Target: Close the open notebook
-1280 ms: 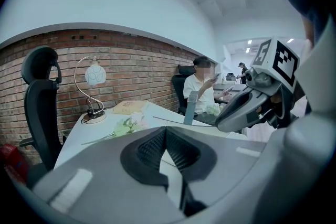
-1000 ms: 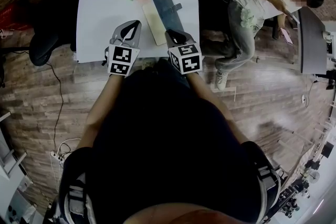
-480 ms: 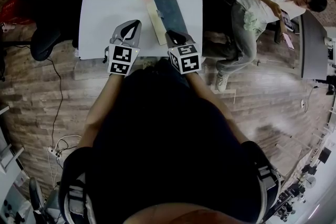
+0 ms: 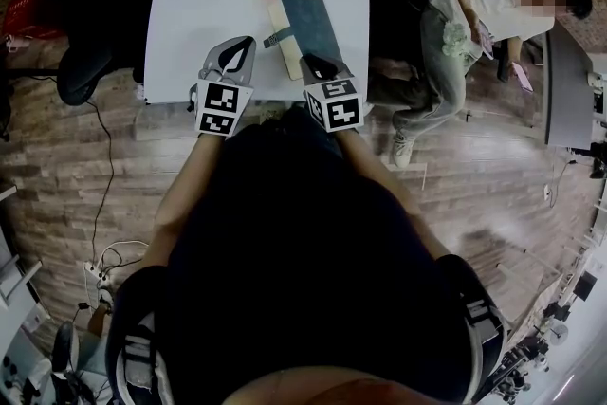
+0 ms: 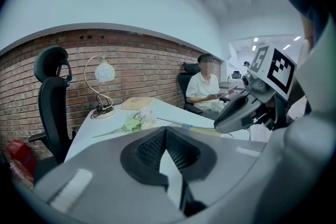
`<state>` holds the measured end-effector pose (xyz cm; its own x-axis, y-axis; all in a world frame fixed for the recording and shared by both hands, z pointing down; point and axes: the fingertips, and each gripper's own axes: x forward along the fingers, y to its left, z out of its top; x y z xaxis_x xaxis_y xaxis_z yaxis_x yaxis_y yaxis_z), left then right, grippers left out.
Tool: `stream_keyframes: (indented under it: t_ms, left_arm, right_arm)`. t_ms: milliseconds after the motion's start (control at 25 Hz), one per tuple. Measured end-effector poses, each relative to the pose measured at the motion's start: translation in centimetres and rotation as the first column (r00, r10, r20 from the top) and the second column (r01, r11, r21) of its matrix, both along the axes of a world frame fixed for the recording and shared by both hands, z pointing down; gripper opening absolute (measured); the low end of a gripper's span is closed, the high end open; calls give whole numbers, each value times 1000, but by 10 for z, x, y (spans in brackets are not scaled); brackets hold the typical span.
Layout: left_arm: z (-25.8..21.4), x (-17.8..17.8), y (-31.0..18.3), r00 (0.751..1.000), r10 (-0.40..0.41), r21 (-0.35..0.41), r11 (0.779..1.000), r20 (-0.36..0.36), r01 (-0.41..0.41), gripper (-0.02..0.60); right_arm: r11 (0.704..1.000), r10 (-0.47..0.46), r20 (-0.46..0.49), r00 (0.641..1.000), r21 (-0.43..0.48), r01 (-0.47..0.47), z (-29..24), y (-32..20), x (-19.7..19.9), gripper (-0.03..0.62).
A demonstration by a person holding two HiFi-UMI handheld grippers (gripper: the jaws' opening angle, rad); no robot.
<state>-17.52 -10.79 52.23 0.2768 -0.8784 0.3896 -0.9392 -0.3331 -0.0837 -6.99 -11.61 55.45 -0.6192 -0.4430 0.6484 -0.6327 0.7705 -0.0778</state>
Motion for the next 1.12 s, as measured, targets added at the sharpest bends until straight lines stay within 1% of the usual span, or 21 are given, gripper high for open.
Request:
stream_keyframes:
  t_ms: [240,840,1120]
  left_arm:
    - [1,-2,2,1000,-7,-3,1000,2,7,7]
    - [6,-13,5,999,-47,-22,999,6,47,7]
    - [10,-15,7,998,-56,-31,998,7,56,6]
  right_arm:
    - [1000,-5,-5,1000,-7,5,2,2,-3,22]
    - [996,-81,-65,995,-46,78,28,11,-14,34]
    - [995,-90,-73,993,-49,87,33,13,-17,37]
